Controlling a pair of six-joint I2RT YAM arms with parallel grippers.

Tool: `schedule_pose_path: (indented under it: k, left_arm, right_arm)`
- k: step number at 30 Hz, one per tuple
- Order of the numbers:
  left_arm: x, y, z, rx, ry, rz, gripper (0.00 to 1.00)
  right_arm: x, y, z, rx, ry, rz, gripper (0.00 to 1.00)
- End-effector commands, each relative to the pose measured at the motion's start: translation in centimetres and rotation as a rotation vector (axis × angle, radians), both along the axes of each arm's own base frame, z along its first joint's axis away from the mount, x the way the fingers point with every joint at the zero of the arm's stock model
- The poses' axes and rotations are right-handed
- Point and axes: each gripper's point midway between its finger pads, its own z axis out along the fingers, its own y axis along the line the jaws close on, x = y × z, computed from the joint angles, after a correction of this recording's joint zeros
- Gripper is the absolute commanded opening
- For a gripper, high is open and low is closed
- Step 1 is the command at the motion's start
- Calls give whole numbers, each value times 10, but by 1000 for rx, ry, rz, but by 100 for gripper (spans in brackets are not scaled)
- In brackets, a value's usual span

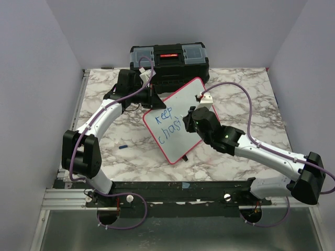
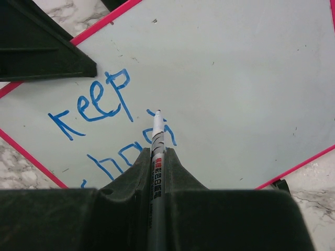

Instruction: Write a sentence on the whiteboard

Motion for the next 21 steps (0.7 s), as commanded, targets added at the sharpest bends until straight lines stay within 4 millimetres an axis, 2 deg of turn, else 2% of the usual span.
schedule_pose_path:
  k: [1,8,21]
  left_arm:
    - [-9,-8,28,-61,-82,-57,0]
    - [-13,-7,26,-60,-82,-58,0]
    - [-11,-8,26,-58,-80,-59,0]
  right_arm:
    - [4,0,-5,4,-8,-27,1]
    - [7,0,-20,-21,10,-38,1]
    - [3,-10,-35,-37,28,-66,0]
